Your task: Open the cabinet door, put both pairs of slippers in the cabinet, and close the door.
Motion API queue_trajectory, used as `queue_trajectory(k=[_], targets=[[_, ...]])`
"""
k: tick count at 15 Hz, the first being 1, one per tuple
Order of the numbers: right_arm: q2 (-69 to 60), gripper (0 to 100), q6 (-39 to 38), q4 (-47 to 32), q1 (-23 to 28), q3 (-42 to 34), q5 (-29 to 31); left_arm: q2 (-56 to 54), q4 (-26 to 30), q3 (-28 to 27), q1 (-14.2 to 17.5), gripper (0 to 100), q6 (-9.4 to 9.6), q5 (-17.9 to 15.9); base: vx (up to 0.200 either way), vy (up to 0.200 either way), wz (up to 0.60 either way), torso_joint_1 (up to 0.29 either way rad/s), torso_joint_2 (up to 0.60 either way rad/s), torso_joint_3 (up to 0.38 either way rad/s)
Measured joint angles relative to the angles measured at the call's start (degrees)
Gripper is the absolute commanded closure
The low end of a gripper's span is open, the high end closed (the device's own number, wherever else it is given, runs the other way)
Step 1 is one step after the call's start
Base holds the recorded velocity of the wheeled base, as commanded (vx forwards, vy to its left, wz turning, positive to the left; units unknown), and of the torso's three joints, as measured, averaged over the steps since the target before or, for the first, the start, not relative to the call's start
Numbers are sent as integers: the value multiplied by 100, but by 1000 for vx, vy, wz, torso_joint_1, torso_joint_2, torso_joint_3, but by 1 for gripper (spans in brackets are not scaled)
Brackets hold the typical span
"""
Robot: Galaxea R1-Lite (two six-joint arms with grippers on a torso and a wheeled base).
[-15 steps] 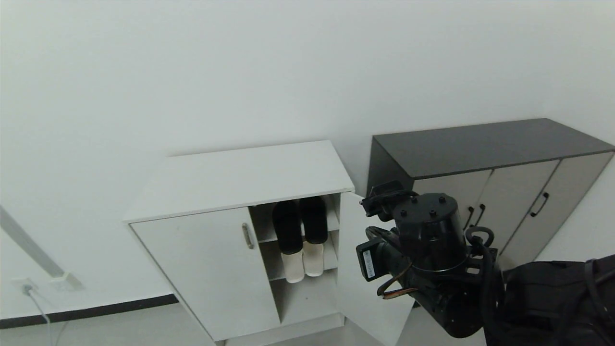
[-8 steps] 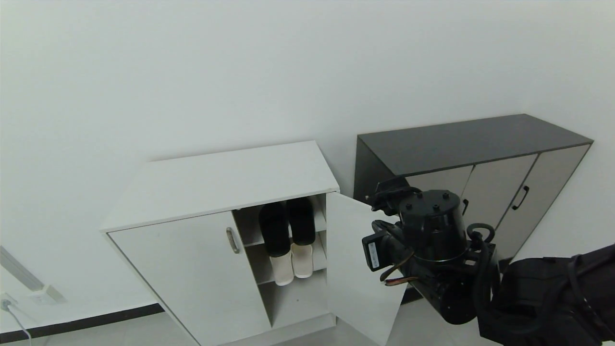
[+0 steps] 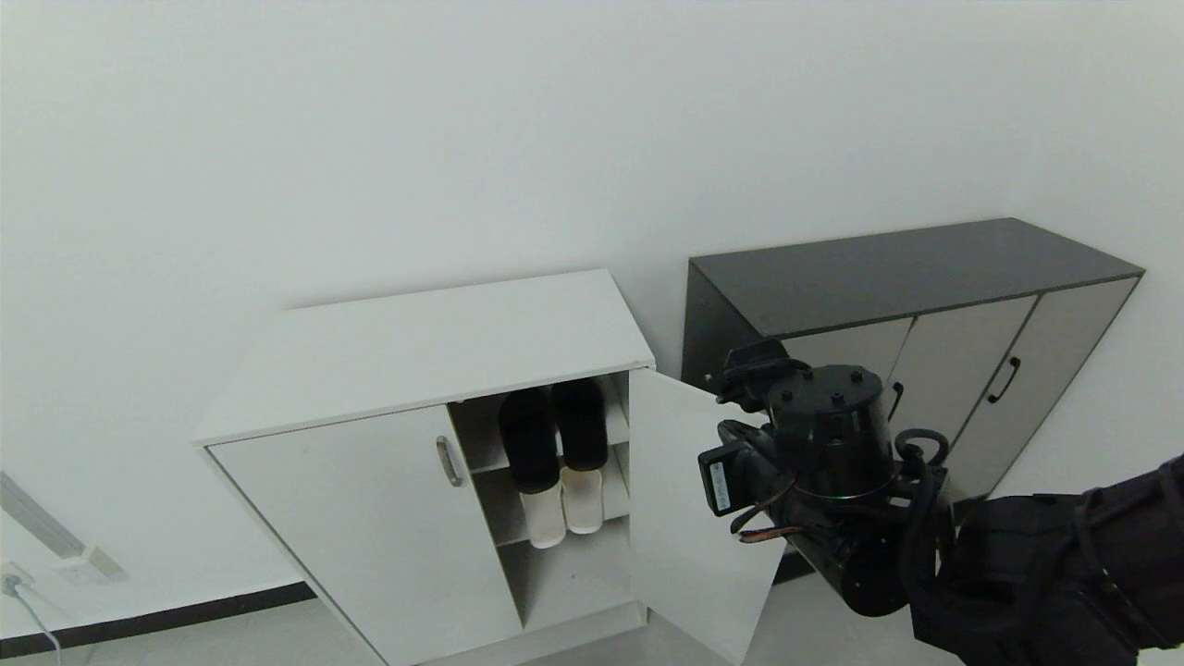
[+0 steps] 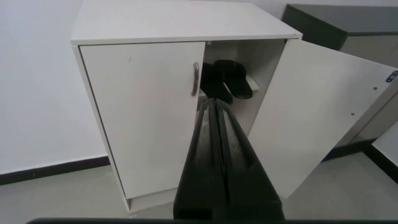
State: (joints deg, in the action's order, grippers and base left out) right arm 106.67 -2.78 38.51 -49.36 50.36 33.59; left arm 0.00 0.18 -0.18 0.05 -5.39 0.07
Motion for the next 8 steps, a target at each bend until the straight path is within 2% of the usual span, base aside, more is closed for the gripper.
queue_trajectory(k=[3,8], targets=[[20,100,13,13,-4,-20,-6,0,0,0,2,100,-2,2,-200,0,0,-6,2,5],[94,100,54,191,328,52,-356,0,2,0,0,100,9,-5,0,0,0,0,0,0]])
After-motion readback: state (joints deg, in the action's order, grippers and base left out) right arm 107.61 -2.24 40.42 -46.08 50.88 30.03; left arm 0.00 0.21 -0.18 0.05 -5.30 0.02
